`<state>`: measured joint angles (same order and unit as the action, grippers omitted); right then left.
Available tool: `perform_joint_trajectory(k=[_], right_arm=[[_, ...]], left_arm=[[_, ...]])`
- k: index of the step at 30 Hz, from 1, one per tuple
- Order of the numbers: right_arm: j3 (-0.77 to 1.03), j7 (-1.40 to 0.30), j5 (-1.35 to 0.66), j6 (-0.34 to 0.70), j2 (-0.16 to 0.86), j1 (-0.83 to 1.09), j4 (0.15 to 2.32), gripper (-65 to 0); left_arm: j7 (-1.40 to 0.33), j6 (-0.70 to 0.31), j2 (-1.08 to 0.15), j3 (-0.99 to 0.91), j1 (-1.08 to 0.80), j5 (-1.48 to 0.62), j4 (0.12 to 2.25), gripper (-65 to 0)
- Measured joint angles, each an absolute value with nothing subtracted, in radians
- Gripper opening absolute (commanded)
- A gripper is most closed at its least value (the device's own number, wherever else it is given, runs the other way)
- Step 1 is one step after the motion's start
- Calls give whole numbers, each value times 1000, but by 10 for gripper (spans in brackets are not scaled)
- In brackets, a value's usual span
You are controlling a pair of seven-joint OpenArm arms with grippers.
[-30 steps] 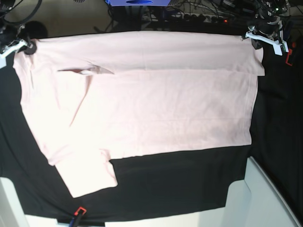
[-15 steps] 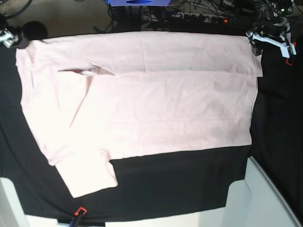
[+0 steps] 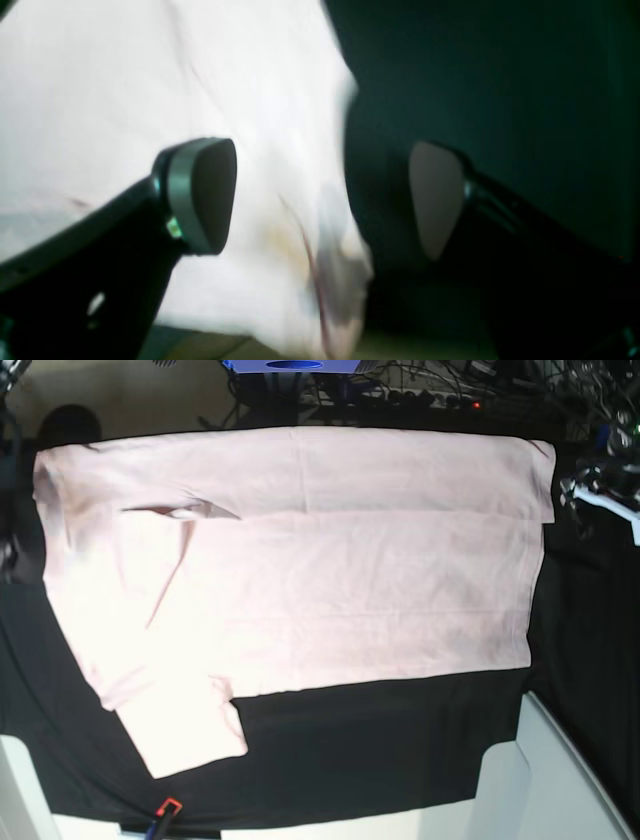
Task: Fold the T-shirt properly
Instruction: 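Move both grippers along the shirt's sides toward its middle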
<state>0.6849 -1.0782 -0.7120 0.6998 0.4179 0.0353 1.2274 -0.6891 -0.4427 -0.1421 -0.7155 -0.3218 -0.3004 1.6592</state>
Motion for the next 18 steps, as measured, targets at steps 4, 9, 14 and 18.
perform_joint_trajectory(k=[4, 9, 14, 18], right_arm=[[507, -944, -551, 698, 460, -122, 981, -133], [424, -710, -313, 699, 446, -326, 623, -129], [421, -521, -175, 685, 463, -473, 347, -128], [421, -399, -118, 639, 451, -513, 257, -128]], left_arm=[[-697, -431, -139, -651, -237, -168, 1605, -121], [-704, -445, -128, -580, -151, -24, 1547, -121], [-703, -442, -128, -583, -108, -17, 1509, -121], [-703, -442, -128, -580, -102, -18, 1509, -121]])
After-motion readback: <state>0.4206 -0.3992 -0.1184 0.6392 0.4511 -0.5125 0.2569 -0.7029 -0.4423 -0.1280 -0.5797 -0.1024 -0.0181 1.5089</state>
